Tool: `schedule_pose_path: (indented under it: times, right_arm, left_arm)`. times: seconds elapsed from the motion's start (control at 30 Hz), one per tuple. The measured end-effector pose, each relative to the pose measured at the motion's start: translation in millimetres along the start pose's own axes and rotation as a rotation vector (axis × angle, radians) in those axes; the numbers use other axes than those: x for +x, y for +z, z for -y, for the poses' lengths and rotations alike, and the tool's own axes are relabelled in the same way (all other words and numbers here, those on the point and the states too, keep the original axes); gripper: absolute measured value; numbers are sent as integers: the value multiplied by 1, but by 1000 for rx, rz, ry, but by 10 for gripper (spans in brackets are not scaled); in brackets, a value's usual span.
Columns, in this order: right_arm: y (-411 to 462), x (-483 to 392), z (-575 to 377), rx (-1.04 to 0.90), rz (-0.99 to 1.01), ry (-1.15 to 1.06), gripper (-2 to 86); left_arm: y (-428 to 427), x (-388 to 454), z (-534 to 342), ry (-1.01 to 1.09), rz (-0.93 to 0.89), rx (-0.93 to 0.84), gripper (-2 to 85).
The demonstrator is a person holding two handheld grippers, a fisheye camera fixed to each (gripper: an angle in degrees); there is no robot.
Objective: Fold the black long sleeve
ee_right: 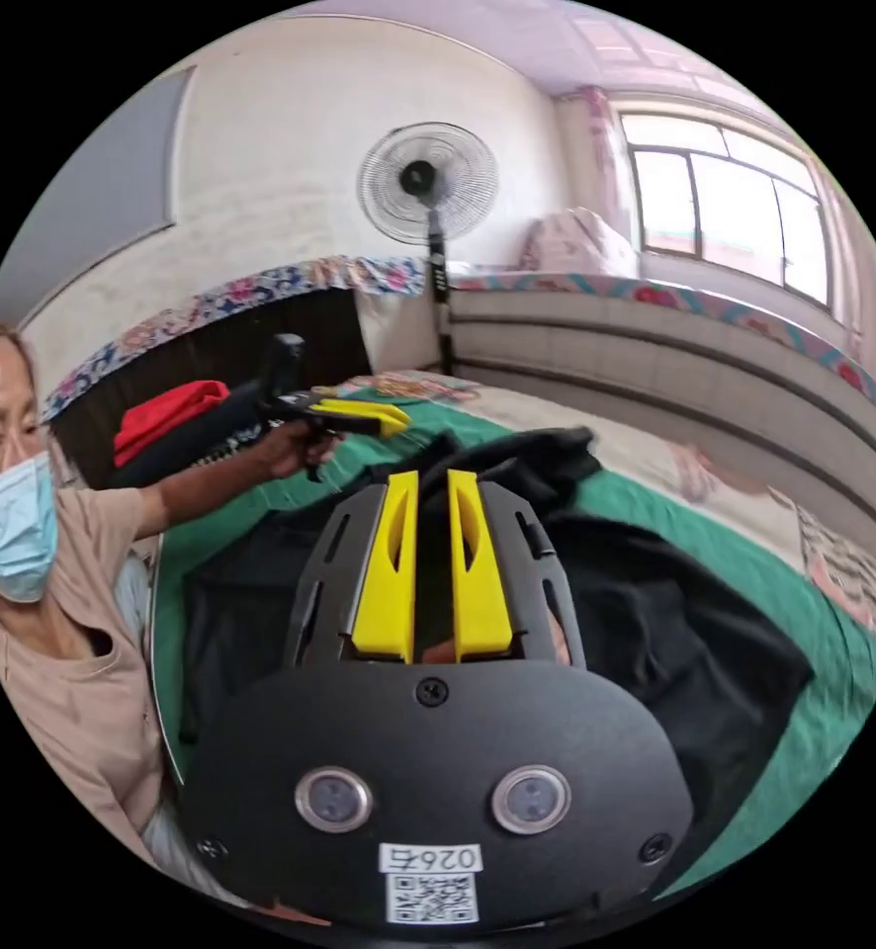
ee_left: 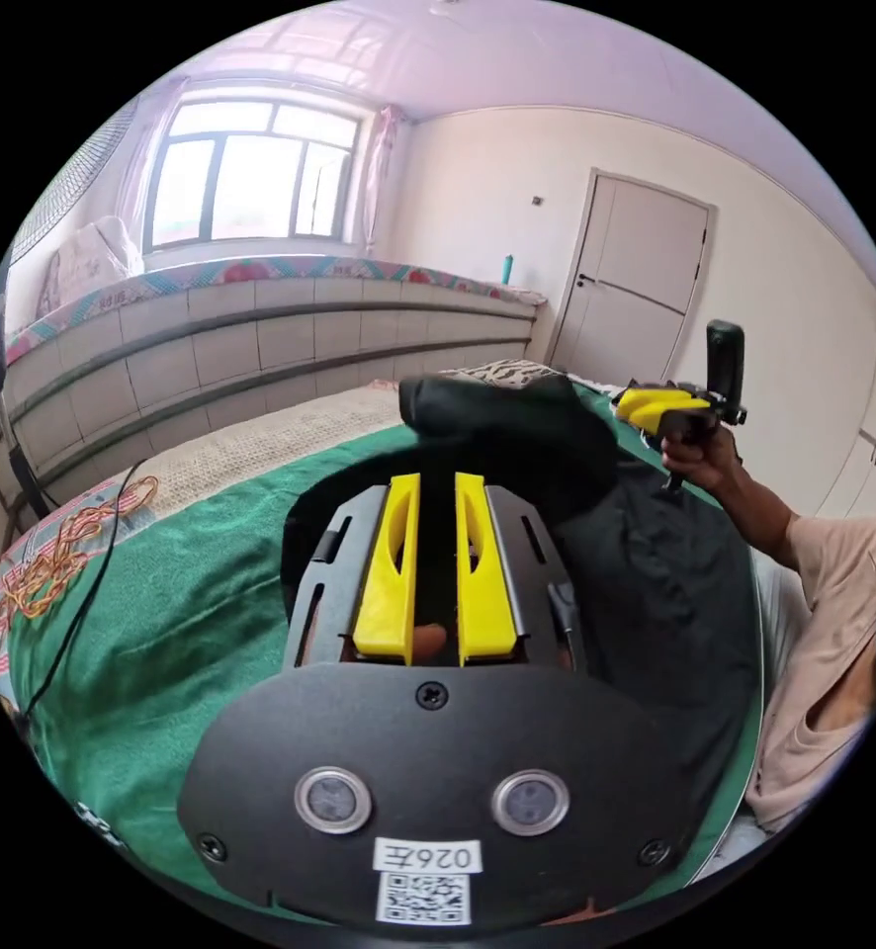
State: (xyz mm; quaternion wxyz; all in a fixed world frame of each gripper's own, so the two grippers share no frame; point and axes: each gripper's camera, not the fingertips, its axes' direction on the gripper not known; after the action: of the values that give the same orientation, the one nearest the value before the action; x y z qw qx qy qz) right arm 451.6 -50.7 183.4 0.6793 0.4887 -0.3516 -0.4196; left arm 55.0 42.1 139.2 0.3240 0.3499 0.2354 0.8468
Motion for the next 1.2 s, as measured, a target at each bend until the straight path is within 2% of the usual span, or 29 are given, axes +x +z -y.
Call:
schedule_pose_path:
  times: [0.1,0.23,0.37,0.47,0.5,0.57,0.6,0.67,0.73,0.8,0.83,0.87,0.93,1.0,1.03,1.07,1.13,1.17,1.2]
  right_arm:
    - [-16,29,-30,-80,-144,152,36]
    - [12,74,-25,-205,-98,323,61]
    - [60,98,23,-187,-76,345,91]
    - [95,113,65,-154,-72,388,91]
    - [103,116,72,-153,-54,399,91]
    - [142,128,93,-275,11,428,78]
    - [155,131,96,-335,37,427,71]
    - [173,133,105,-441,74,413,27]
    - [141,127,117,-347,76,395,1]
    - [87,114,129,-169,82,367,-7]
    - [41,100,134,-25,107,324,-8]
    - [-7,85,133,107,159,275,-9]
    - [-73,61,119,241,287,178,-9]
    - [-116,43,98,254,389,117,-8]
    - [-134,32,85,190,357,116,-8]
    - [-145,22,74,132,245,120,-6]
    - [-147,12,69,63,38,155,1]
    - [-141,8,73,31,-11,158,13]
    - [-135,7,78,10,-16,161,23]
  left_arm:
    - [28,-6,0,-60,-93,-98,103]
    - [70,-12,13,-94,-192,-142,118]
    - [108,-25,38,-128,-143,-194,167]
    - [136,-60,52,-267,-115,-190,207]
    - [152,-78,52,-331,-159,-225,189]
    - [182,-110,42,-462,-309,-330,100]
    - [196,-127,30,-530,-443,-360,3]
    - [192,-137,15,-578,-536,-282,-5]
    - [145,-138,9,-592,-560,-14,-8]
    - [95,-126,14,-557,-591,211,-9]
    - [65,-107,26,-472,-640,291,-9]
    - [51,-93,34,-409,-672,303,-10]
    - [9,-18,61,-119,-789,198,-10]
    - [-10,36,57,11,-808,55,-10]
    - [-22,57,42,10,-785,11,-10]
    - [-28,63,33,-8,-774,2,-10]
    - [-46,66,-10,-202,-751,-5,-10]
    - [-50,63,-23,-269,-757,6,-10]
    - [-57,56,-52,-422,-764,32,-10]
